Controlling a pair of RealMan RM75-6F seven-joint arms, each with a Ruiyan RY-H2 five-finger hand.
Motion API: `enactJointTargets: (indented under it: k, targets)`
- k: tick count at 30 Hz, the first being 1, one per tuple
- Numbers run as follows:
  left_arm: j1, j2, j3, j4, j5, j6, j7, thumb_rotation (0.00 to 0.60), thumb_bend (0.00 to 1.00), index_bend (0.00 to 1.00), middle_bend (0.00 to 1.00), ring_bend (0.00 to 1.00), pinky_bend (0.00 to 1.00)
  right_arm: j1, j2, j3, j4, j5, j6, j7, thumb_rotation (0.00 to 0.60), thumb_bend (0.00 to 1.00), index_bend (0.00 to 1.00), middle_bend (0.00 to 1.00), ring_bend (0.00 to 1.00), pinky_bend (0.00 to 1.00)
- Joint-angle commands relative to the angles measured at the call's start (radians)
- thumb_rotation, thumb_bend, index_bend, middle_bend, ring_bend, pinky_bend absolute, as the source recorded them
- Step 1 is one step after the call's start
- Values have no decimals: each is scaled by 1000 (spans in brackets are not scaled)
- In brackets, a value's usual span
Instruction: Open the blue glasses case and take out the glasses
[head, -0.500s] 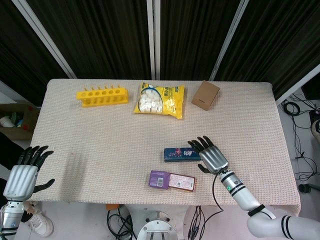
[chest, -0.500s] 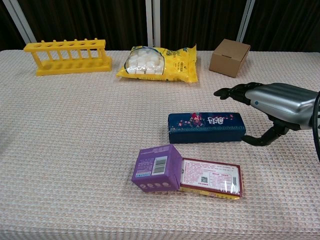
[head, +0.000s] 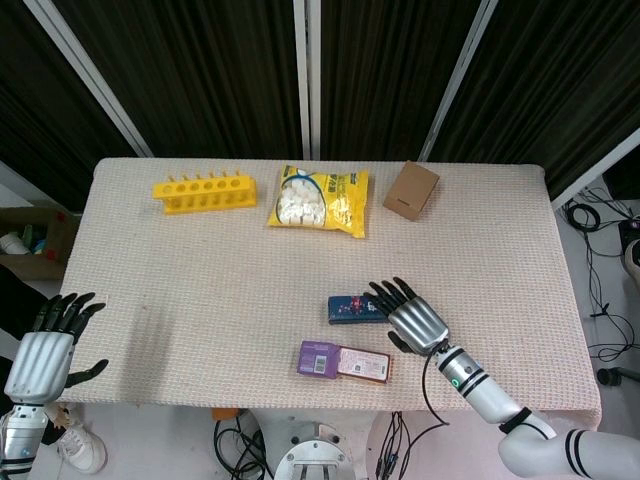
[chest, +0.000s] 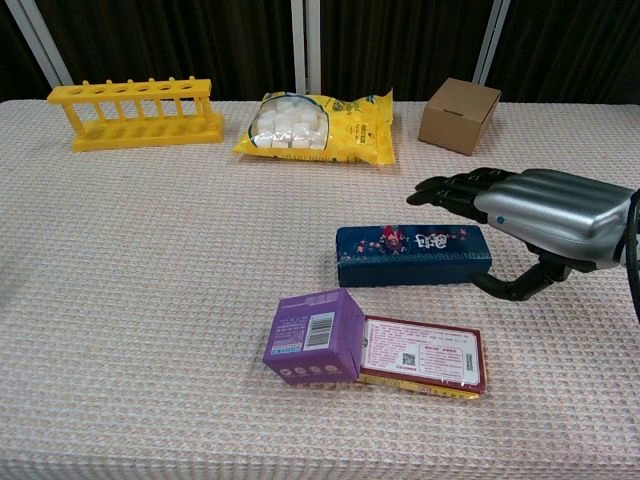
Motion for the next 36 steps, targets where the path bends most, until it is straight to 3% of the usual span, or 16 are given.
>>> enactJointTargets:
  k: [1,10,19,27,36]
  targets:
    - [2,2,0,-3,0,2,4,600,33,219,135,97,102,27,34,-42,-15,-82,-25,2,600,488,126,0,0,0]
    - [4,3,0,-12,-4,-1,14,600,33,219,135,97,102,60,-4,-67,56,-163,-66,-69,600,513,197,0,0,0]
    - [4,4,-3,-11,-9,-3,10,600,34,219,135,97,103,104,-113,18,184,-158,-70,-224,600,522,198,0,0,0]
    - [8,1,-3,-1,-23,-7,-3,600,33,219,135,97,103,163,-172,132,259,19,-168,-358,600,588,198,0,0,0]
    - [12,-3,-5,21,-35,-10,-25,600,32,219,135,97,103,158,-149,193,284,261,-208,-385,600,649,198,0,0,0]
